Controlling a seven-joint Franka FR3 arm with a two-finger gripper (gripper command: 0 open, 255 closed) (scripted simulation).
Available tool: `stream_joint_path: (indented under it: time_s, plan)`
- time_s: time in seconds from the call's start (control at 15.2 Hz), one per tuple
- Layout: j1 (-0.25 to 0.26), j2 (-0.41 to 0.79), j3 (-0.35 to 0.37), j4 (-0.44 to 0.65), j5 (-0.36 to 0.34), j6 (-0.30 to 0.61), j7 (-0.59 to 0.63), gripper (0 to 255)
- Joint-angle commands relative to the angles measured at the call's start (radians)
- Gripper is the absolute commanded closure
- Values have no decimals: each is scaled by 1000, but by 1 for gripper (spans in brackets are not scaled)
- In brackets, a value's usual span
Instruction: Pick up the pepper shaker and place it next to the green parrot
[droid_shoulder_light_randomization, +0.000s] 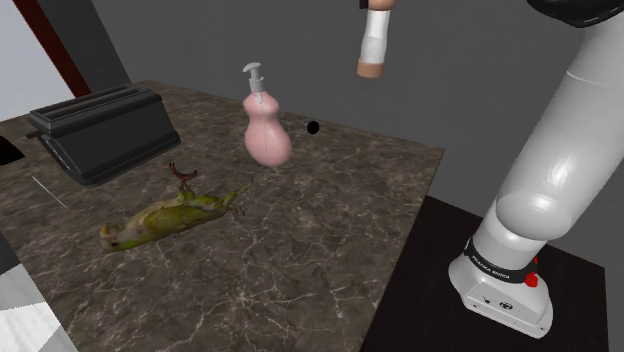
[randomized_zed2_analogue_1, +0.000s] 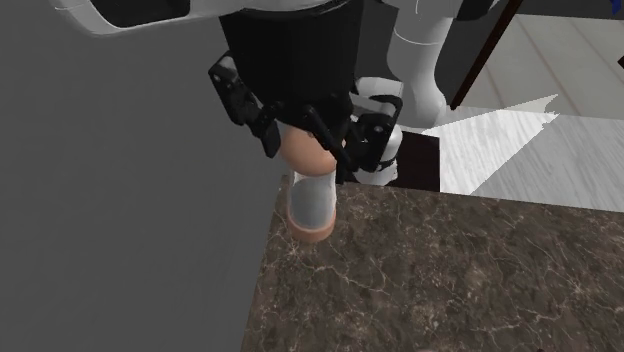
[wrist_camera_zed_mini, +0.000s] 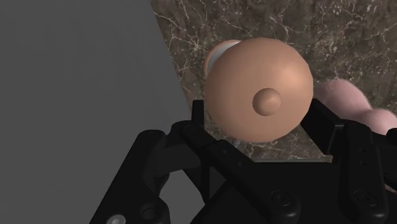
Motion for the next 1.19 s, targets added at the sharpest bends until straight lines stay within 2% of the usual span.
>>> stream_joint_path:
  time_s: [0.0, 0.2, 0.59, 1.12]
  plan:
    - [-3, 30, -3, 73, 5, -44, -4, 255]
    - [-9, 77, -8, 178, 15, -103, -11, 255]
    - [84, -36, 76, 36, 13, -72, 166, 255]
    - [182, -96, 198, -35, 42, -56, 399, 255]
